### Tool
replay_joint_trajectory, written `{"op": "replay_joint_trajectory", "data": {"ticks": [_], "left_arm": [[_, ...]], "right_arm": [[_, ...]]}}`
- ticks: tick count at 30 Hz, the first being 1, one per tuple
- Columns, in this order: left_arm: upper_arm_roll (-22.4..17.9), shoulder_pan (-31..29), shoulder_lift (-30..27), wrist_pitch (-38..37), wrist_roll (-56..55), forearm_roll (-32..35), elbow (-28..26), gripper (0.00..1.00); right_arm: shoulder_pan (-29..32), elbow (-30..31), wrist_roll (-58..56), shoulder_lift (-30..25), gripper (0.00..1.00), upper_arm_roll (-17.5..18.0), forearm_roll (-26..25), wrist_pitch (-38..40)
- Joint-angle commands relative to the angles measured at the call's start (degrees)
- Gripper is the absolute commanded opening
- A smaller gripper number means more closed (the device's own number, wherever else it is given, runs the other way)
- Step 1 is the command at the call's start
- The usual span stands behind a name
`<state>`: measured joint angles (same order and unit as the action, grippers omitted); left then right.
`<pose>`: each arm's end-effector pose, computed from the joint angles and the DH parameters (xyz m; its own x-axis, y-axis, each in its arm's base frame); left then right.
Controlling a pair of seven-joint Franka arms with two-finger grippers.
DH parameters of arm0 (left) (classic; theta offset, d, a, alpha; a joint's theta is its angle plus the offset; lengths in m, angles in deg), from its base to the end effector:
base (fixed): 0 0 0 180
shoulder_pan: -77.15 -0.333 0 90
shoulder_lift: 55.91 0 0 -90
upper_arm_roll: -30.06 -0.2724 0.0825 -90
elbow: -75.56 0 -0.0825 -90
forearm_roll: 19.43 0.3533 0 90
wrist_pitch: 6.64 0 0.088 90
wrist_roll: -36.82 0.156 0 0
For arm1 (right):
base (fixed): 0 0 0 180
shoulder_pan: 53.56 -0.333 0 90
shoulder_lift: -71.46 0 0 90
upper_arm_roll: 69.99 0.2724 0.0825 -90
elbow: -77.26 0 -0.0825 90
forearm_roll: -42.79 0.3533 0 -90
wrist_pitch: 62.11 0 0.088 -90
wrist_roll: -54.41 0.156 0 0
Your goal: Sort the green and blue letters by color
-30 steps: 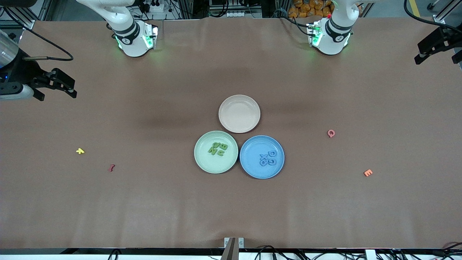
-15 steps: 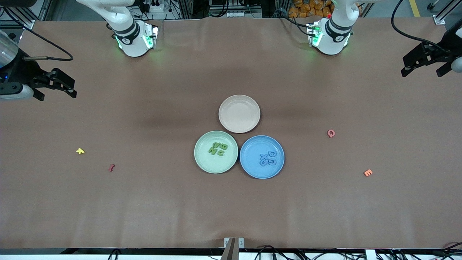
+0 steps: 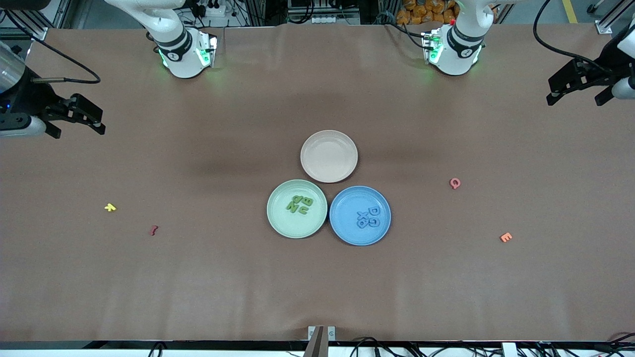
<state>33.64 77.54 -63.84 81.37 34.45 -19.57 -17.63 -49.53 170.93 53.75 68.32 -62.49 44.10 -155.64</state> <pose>0.4835 -0.0357 0.5739 0.9985 -0.0277 0.0479 -0.0276 -0.9996 -0.0042 0.5164 0.0361 0.5373 0.9961 0.0707 0.0520 0.0716 -0.9973 -0.0151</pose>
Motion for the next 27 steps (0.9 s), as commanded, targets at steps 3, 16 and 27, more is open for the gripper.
{"op": "replay_joint_trajectory", "data": {"ticks": [3,16,27], "left_arm": [[0.6,-1.1,-0.6,2.2,1.0,-1.6,-1.5,1.00],[0.6,-1.1,-0.1,3.3,1.0,-1.6,-1.5,1.00],[0.5,-1.4,1.0,3.4,1.0,-1.8,-1.1,1.00]], "right_arm": [[0.6,1.2,-1.2,-1.4,1.00,0.0,1.3,0.2],[0.5,1.2,-1.2,-1.4,1.00,0.0,1.3,0.1],[0.5,1.2,-1.2,-1.3,1.00,0.0,1.3,0.1]]}}
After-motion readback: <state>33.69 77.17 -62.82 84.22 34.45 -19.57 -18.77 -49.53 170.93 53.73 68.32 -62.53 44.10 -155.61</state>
